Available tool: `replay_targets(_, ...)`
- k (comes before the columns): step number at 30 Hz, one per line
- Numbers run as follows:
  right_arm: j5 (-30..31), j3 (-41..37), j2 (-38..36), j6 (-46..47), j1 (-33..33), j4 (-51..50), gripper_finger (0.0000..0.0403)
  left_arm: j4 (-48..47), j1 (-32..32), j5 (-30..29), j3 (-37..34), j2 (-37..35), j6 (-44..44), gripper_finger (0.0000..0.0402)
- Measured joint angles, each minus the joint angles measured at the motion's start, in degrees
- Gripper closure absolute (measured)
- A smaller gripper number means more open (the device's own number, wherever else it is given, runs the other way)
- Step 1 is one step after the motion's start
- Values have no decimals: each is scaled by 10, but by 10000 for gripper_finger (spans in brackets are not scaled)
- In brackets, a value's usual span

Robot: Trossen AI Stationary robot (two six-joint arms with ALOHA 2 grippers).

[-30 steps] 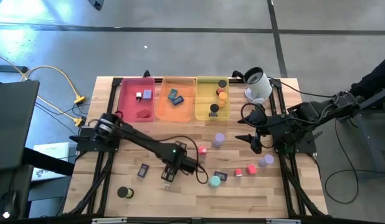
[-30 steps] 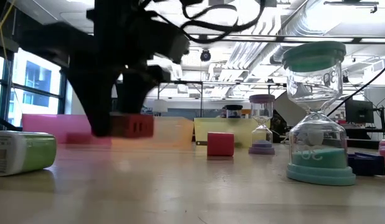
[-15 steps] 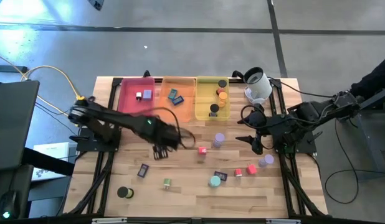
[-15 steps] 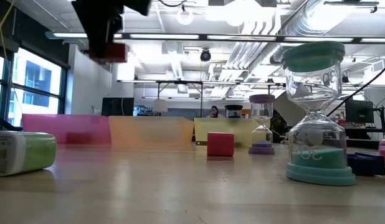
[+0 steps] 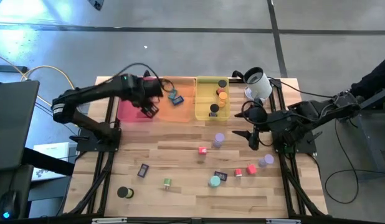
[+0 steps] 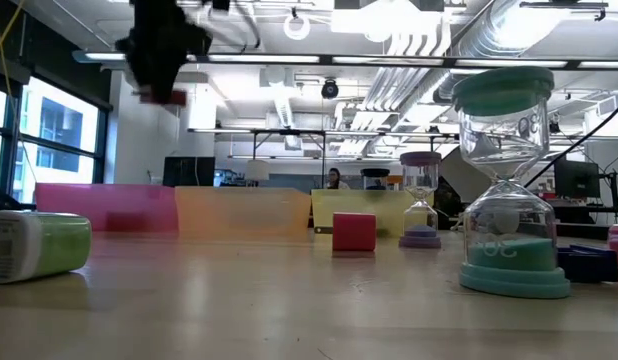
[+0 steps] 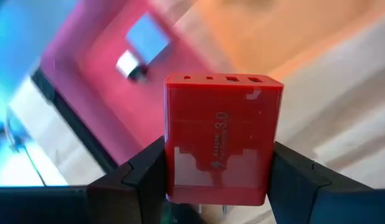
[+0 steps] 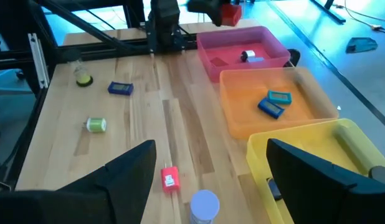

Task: Pick & Place Office items
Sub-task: Put the red charger adapter into the red bin

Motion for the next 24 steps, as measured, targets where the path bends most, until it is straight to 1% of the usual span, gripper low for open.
replay_targets(5, 2, 0, 0, -2, 0, -4, 108, 52, 132, 77, -87, -19, 39, 200)
replay_targets(9, 19, 0, 0, -2, 0, -12, 108, 88, 209, 93, -144, -37, 41, 200)
replay_targets(14, 44, 0, 0, -2, 0, -12, 108, 145, 280, 116, -196, -56, 26, 200)
replay_targets(17, 54, 0, 0, -2, -4, -12, 108, 165, 317, 117, -222, -56, 5, 200)
replay_targets(21, 55, 0, 0, -2, -12, -13, 108, 198, 365, 113, -258, -55, -46, 200)
replay_targets(24, 52, 0, 0, -2, -14, -14, 108, 212, 396, 119, -271, -55, -63, 200)
